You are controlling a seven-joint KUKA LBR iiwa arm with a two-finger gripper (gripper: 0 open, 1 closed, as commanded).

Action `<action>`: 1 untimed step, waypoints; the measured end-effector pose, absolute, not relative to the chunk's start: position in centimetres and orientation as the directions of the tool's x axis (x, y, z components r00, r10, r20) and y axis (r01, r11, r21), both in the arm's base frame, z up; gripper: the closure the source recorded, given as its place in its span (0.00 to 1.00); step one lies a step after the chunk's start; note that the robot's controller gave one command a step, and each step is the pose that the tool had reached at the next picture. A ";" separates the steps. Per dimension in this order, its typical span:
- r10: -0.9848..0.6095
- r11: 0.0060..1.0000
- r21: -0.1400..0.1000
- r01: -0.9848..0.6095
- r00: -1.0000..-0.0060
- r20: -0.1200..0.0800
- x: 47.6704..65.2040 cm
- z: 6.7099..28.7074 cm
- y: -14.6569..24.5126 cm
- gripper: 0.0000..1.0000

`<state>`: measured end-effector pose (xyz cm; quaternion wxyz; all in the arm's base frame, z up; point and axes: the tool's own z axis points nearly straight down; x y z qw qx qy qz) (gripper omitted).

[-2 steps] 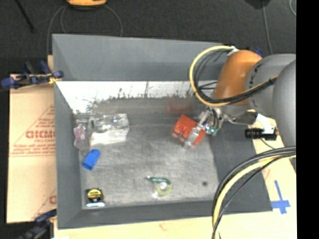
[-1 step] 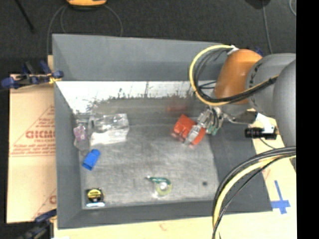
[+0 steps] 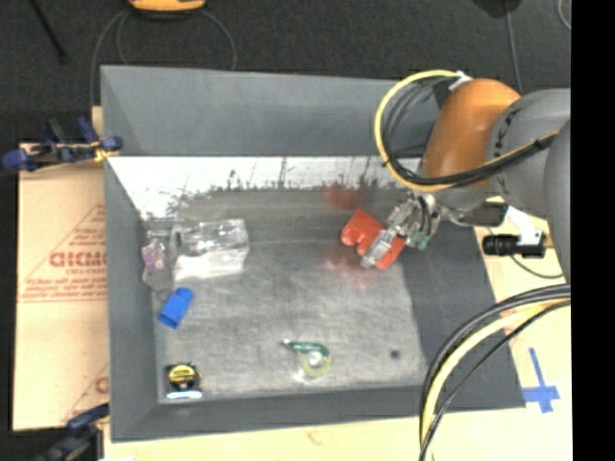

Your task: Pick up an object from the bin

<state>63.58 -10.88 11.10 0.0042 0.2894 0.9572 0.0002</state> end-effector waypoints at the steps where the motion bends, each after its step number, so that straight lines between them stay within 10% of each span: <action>1: 0.552 0.834 0.002 0.552 -0.834 -0.006 63.7 13.0 -11.0 1.00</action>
Offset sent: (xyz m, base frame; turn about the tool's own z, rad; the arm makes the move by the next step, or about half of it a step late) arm 0.0000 0.0000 0.0168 0.0000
